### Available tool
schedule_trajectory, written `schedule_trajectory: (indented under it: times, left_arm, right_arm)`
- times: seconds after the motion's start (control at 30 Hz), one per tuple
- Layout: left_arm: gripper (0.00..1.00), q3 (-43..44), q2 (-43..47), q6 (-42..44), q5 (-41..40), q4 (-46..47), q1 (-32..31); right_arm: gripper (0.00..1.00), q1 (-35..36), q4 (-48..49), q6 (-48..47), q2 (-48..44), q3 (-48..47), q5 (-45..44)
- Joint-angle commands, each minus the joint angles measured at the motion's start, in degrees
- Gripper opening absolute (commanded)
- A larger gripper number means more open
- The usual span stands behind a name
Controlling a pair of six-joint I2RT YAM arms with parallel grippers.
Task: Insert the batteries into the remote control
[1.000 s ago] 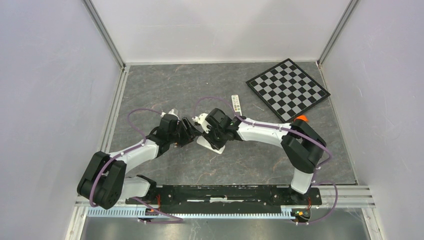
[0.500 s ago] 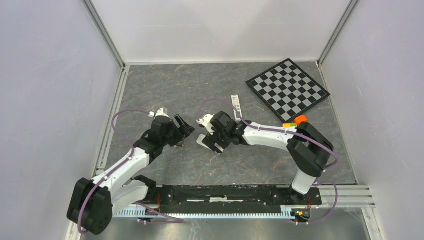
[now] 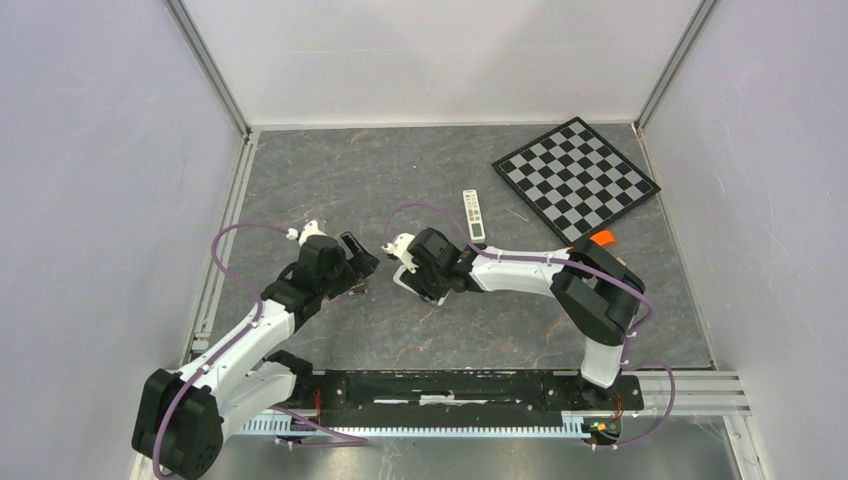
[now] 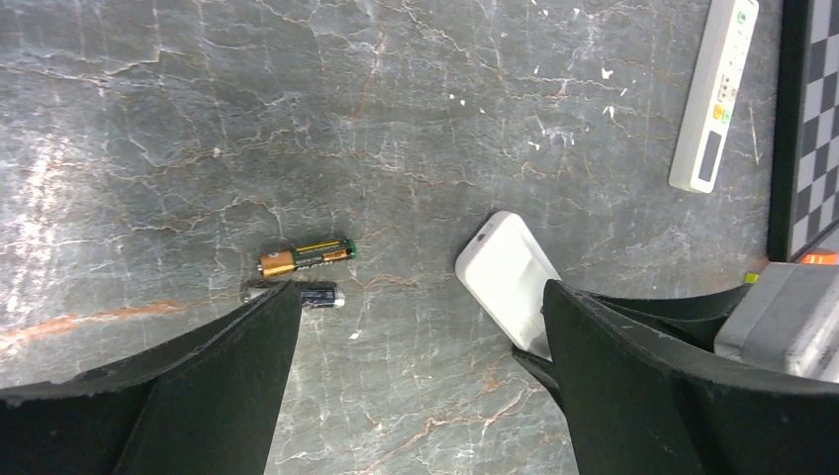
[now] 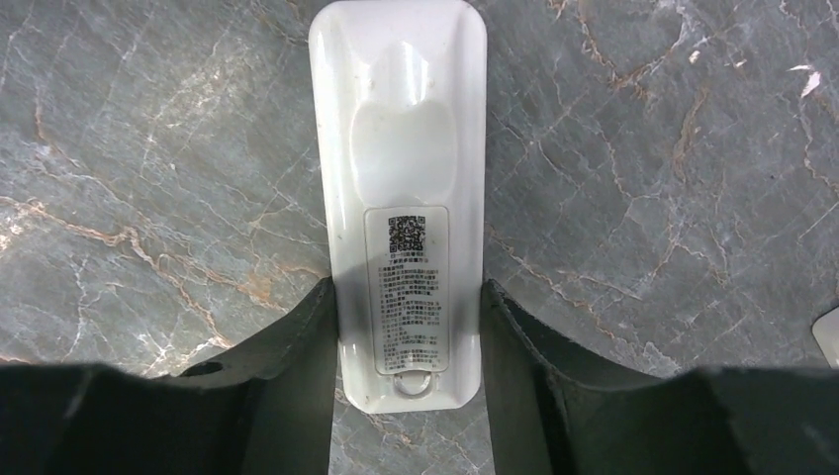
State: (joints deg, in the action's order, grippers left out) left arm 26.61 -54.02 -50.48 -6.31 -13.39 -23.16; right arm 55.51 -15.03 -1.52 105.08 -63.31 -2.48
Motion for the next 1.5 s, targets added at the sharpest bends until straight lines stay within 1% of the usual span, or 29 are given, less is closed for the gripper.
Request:
schedule_trajectory:
  times: [0.0,0.03,0.13,0.3,0.4,0.47,0.57,0.67,0.77,0.93,1.03,1.33,1.4,1.47]
  left_arm:
    - [0.98,2.2,0.9,3.1,-2.9,-1.1,0.4]
    - [0.98,2.2,0.9,3.3,-3.1,-1.2,0.4]
    - [0.98,2.1,1.0,3.6,-3.6,-1.6,0.5]
    - [0.98,2.1,1.4,3.6,-3.9,-1.5,0.6]
    - [0.99,2.2,1.5,3.7,-4.0,-1.5,0.5]
    - [0.98,2.3,1.5,3.8,-4.0,-1.6,0.6]
    - [0.98,2.5,1.4,4.0,-3.7,-1.4,0.5]
    - [0.98,2.7,1.2,4.2,-3.3,-1.4,0.5]
    - [0.98,2.8,1.1,4.4,-3.1,-1.4,0.5]
    - [0.98,2.7,0.7,4.5,-2.5,-1.4,0.6]
    - [0.98,2.8,0.6,4.6,-2.3,-1.5,0.5]
    - [0.99,2.7,1.4,4.4,-3.5,-1.6,0.5]
    - [0.98,2.8,1.8,4.4,-3.9,-1.5,0.5]
    - [0.98,2.9,2.1,4.3,-4.2,-1.6,0.6]
  right_arm:
    - [0.38,0.0,1.2,1.4,-1.3,1.2,-5.3]
    - [0.37,0.0,1.6,3.4,-2.7,2.2,-6.0]
    - [0.35,-0.1,3.0,4.9,-7.2,6.1,-9.0]
    - [0.35,-0.5,3.9,9.1,-17.1,13.2,-18.3]
    - [0.35,-2.5,3.5,12.9,-22.5,17.6,-23.9]
    - [0.35,-5.1,3.3,15.7,-25.9,20.5,-26.4]
    - [0.37,-11.7,3.1,19.7,-29.6,24.5,-26.0]
    - [0.39,-16.8,1.0,23.0,-30.6,26.6,-26.5]
    - [0.41,-19.9,0.2,24.6,-30.1,27.9,-25.6]
    - [0.43,-23.3,2.5,24.9,-28.7,30.0,-20.2]
    - [0.47,-24.3,2.2,25.2,-27.7,30.1,-19.3]
    - [0.81,-25.0,1.2,24.1,-28.5,26.9,-18.6]
    - [0.84,-25.0,2.6,22.6,-28.8,25.5,-17.6]
    - [0.84,-25.0,4.4,21.6,-27.9,23.4,-15.2]
